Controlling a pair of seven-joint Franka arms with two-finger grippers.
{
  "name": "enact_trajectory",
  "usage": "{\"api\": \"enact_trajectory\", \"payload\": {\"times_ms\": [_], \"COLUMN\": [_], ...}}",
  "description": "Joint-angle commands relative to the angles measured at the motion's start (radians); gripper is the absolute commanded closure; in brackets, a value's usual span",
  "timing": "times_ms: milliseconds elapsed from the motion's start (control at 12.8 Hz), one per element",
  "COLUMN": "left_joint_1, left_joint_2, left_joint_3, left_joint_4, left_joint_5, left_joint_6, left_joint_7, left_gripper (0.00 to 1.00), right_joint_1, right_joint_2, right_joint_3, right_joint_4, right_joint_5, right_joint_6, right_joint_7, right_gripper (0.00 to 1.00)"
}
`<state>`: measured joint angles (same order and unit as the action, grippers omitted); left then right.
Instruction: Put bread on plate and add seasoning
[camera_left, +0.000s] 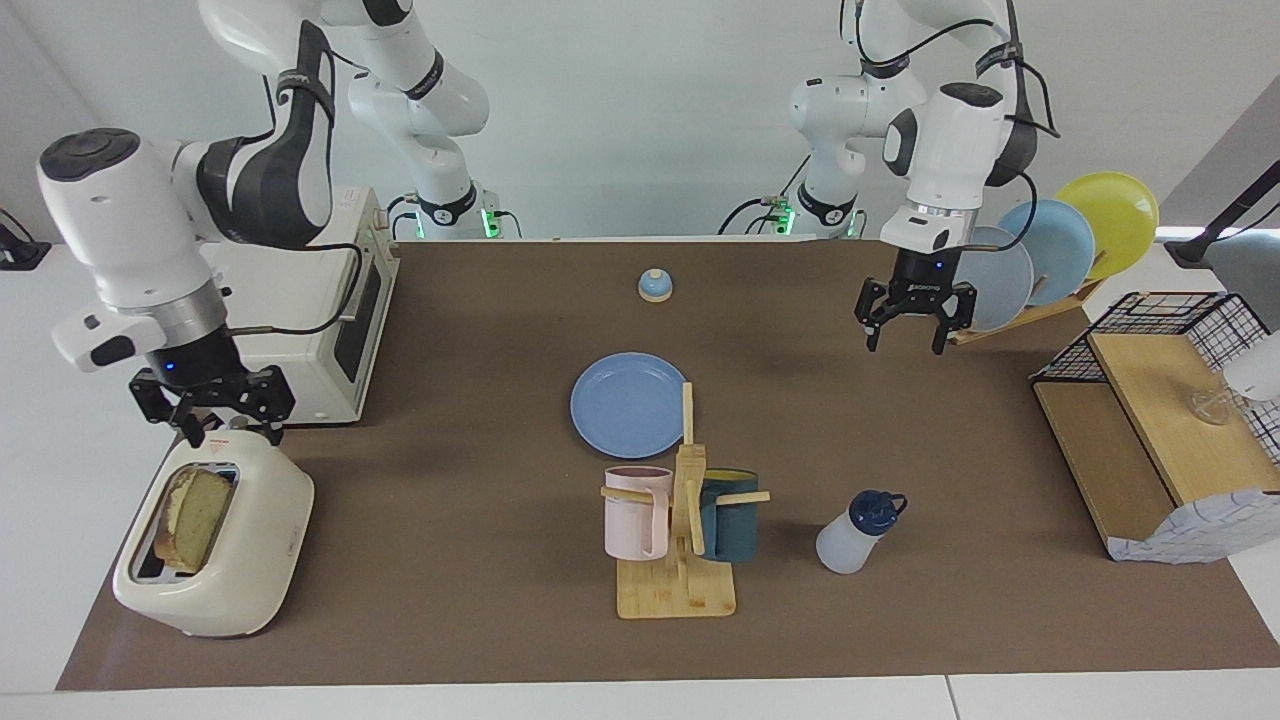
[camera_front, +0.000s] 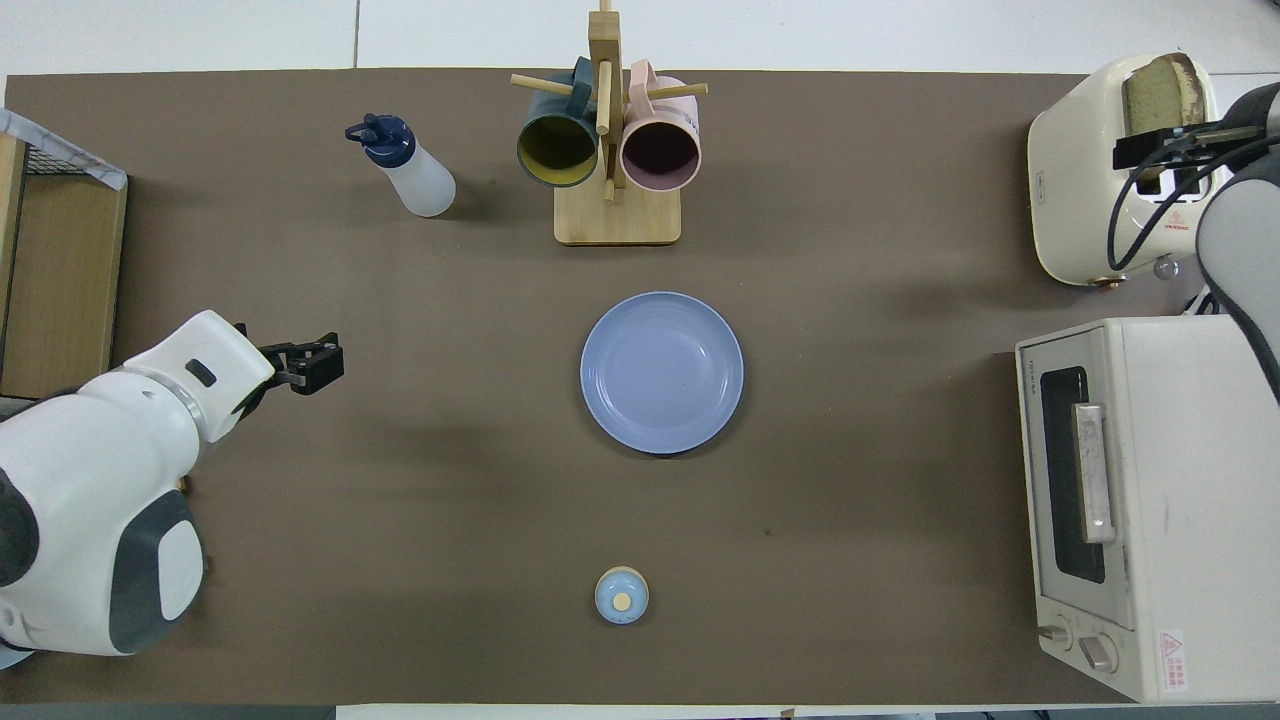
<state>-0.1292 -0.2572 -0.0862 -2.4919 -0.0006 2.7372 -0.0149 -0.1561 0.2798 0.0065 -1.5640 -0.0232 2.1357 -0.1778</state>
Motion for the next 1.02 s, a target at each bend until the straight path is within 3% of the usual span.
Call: {"api": "enact_trajectory", "payload": {"times_ms": [0, 313, 548, 626, 704, 782, 939], "left_joint_1": [-0.049, -0.066, -0.089, -0.102, -0.128, -0.180, -0.345], "left_joint_2": [0.131, 0.385, 0.513, 0.533, 0.545, 0.556, 0.630], "left_joint_3": [0.008, 0.010, 0.017, 0.020, 0.049, 0.092, 0.245], "left_joint_4": [-0.016, -0.001, 0.051, 0.079, 0.102, 0.117, 0.195], "left_joint_5": [0.020, 0.014, 0.002, 0.002, 0.002, -0.007, -0.085], "left_joint_6": [0.238, 0.632, 0.761, 0.760, 0.760, 0.760, 0.760], "left_joint_7": [0.016, 0.016, 0.019, 0.026, 0.026, 0.024, 0.024], "left_gripper": [0.00, 0.00, 0.00, 0.00, 0.00, 0.00, 0.00], "right_joint_1": [-0.028, -0.028, -0.028, -0.031, -0.037, -0.039, -0.043], "right_joint_2": [0.045, 0.110, 0.125, 0.125, 0.125, 0.130, 0.124], "right_joint_3": [0.015, 0.018, 0.018, 0.018, 0.018, 0.018, 0.015], "right_joint_4": [0.056, 0.082, 0.101, 0.105, 0.123, 0.151, 0.167], "right_joint_5": [0.022, 0.006, 0.005, -0.010, -0.041, -0.050, -0.070], "right_joint_6": [0.018, 0.113, 0.105, 0.087, 0.049, 0.003, -0.019], "right_joint_7": [-0.034, -0.046, -0.115, -0.161, -0.240, -0.296, -0.316], "right_gripper": [0.09, 0.12, 0.43, 0.72, 0.90, 1.00, 1.00]}}
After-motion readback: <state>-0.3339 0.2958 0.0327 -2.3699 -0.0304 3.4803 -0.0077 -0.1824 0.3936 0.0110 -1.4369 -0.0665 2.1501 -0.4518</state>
